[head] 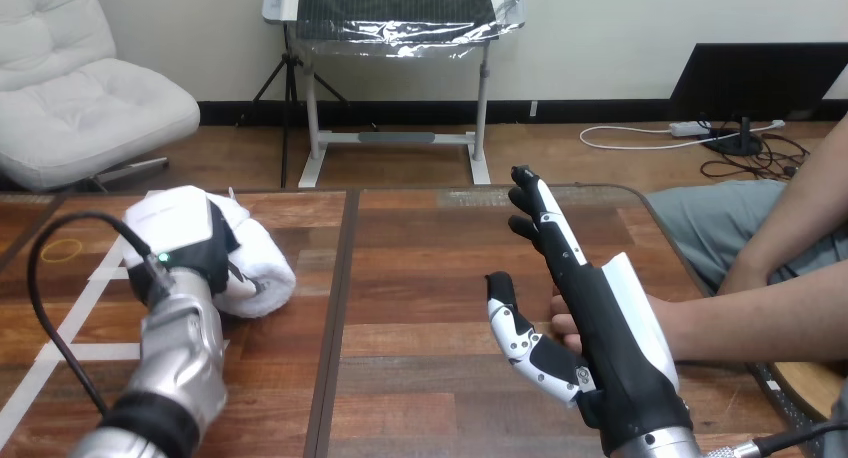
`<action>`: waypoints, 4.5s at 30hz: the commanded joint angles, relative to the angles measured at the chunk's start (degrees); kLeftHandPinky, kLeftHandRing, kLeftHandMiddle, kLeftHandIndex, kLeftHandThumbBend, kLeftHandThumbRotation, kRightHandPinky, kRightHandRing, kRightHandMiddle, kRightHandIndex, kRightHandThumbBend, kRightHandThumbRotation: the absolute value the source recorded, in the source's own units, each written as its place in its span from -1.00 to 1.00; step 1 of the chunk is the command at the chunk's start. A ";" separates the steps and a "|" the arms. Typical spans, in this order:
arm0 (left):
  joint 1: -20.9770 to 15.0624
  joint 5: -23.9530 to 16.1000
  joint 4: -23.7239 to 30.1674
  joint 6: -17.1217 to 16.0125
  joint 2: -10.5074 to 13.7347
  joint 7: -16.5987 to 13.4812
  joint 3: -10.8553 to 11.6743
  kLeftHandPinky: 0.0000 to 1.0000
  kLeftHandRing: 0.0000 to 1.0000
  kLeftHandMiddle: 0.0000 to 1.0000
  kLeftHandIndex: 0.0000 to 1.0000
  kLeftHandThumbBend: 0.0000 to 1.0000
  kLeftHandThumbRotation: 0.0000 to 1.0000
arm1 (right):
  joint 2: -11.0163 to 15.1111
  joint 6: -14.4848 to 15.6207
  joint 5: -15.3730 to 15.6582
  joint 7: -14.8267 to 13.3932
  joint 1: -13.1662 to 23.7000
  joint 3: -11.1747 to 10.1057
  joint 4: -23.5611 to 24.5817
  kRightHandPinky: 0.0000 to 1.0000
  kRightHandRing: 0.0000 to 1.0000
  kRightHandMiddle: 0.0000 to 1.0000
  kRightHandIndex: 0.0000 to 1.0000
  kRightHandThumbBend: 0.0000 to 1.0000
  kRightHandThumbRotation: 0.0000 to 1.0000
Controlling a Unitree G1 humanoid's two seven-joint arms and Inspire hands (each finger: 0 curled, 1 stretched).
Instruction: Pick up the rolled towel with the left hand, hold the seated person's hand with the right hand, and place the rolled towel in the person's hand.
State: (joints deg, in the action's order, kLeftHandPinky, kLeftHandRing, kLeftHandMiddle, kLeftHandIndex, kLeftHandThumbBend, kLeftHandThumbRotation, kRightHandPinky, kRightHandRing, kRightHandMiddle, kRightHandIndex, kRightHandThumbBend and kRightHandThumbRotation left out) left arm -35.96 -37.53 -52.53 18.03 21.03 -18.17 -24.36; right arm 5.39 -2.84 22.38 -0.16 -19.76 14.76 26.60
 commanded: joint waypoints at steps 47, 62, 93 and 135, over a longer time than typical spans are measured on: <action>41.55 -16.57 63.45 -2.12 7.30 4.03 1.82 -0.88 -0.78 -0.64 -0.05 0.25 -0.87 | -0.04 -2.38 -0.26 -0.25 4.37 -0.28 -0.10 0.88 0.81 0.90 1.00 -1.00 -1.00; 49.77 -18.82 72.83 -4.63 6.26 7.89 3.65 -0.86 -0.75 -0.60 -0.06 0.24 -0.84 | 0.26 -2.70 -0.60 -0.01 4.57 -0.55 -0.18 0.70 0.69 0.90 1.00 -1.00 -1.00; 53.55 -13.57 76.81 -20.70 9.37 10.29 9.76 -0.33 -0.13 0.07 0.26 0.17 -0.60 | -0.02 -2.01 -0.08 0.13 4.74 -0.30 -0.25 0.67 0.71 0.90 1.00 -1.00 -1.00; 42.37 -11.75 68.79 -33.39 23.11 18.35 24.40 1.00 0.97 0.95 0.95 0.58 -0.58 | -0.44 -1.96 0.58 -0.29 4.82 0.07 -1.61 0.92 0.91 0.98 1.00 -1.00 -1.00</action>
State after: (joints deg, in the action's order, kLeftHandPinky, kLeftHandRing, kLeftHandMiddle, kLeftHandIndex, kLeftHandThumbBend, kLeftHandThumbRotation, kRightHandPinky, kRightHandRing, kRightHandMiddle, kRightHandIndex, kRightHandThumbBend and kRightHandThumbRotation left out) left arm 10.91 -50.34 18.60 -15.04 42.64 -0.74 -1.47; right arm 5.25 -3.92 22.74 0.10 -18.35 14.99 25.68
